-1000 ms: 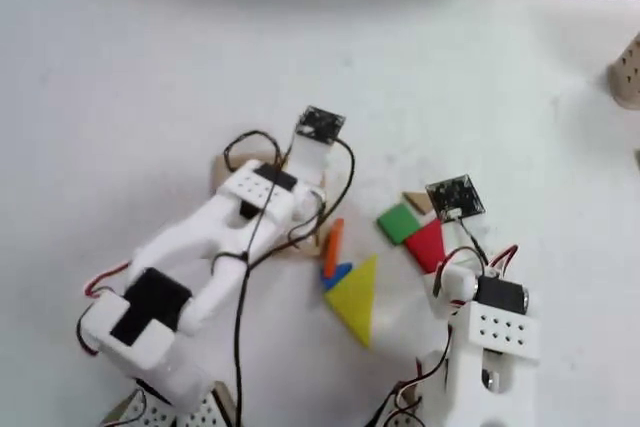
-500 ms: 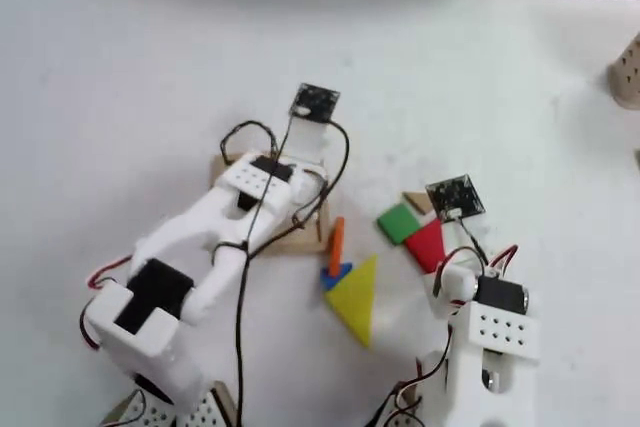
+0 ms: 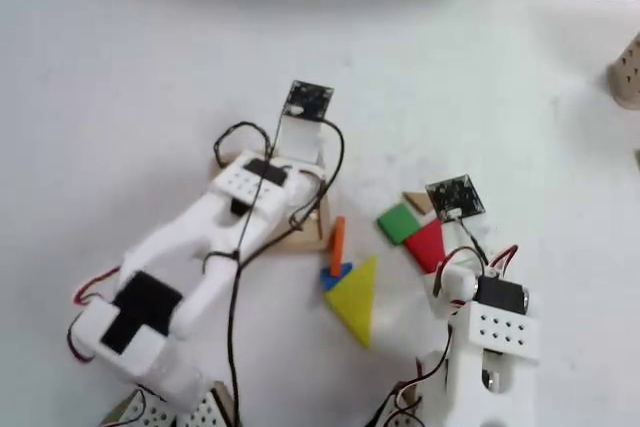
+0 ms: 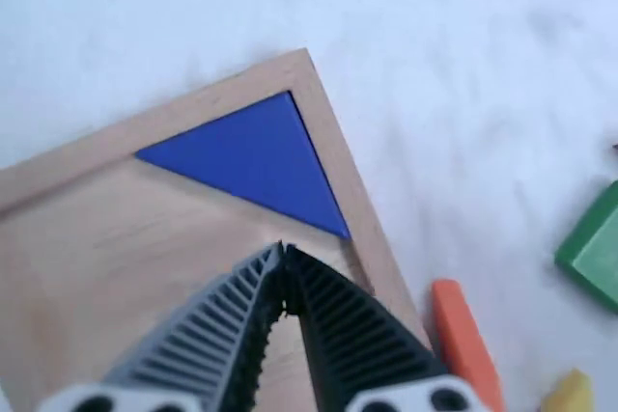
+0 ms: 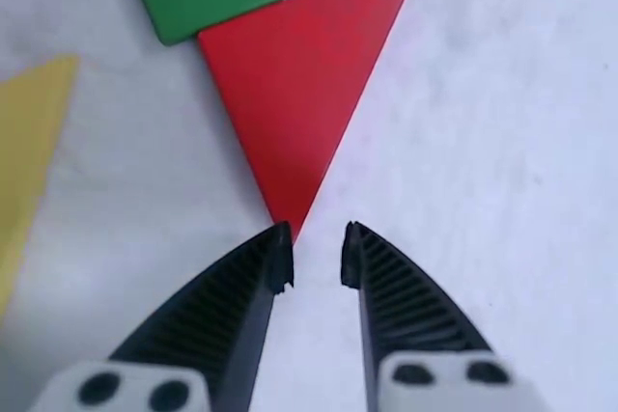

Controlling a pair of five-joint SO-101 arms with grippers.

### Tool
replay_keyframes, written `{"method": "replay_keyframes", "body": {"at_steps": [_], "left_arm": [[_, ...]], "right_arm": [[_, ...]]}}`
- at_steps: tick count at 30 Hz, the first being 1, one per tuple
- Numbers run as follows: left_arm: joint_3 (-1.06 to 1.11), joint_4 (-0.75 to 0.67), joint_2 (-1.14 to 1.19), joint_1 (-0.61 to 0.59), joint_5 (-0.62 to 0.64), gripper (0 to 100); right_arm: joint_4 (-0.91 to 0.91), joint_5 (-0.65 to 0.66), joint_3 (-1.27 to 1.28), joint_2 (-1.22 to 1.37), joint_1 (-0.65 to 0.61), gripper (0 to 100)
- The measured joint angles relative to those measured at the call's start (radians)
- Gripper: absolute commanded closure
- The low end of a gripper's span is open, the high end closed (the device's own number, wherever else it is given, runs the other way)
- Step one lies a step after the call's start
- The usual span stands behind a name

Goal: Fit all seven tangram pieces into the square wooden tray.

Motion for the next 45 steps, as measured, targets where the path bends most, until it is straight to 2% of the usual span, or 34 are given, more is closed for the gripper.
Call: {"method": "replay_keyframes", "body": {"at_steps": [7, 11, 15, 18, 21, 30, 36, 45], "left_arm": [[0.207, -0.060, -0.238, -0.015, 0.002, 98], [0.298, -0.173, -0.359, -0.107, 0.011, 97], [0.305, -0.315, -0.370, -0.222, 0.015, 97], [0.278, -0.348, -0.315, -0.269, 0.023, 97], [0.203, -0.356, -0.201, -0.285, 0.084, 98], [-0.074, -0.353, 0.149, -0.292, 0.133, 98], [-0.183, -0.229, 0.207, -0.292, 0.133, 98], [-0.232, -0.219, 0.247, -0.292, 0.133, 98]], "right_arm": [[0.000, 0.000, 0.000, 0.000, 0.000, 91.1], [0.000, 0.000, 0.000, 0.000, 0.000, 91.1], [0.000, 0.000, 0.000, 0.000, 0.000, 91.1], [0.000, 0.000, 0.000, 0.000, 0.000, 91.1], [0.000, 0.000, 0.000, 0.000, 0.000, 91.1], [-0.002, 0.000, 0.015, -0.009, 0.000, 91.1], [-0.002, 0.000, 0.015, -0.009, 0.000, 91.1], [-0.003, 0.000, 0.015, -0.009, 0.000, 91.1]]}}
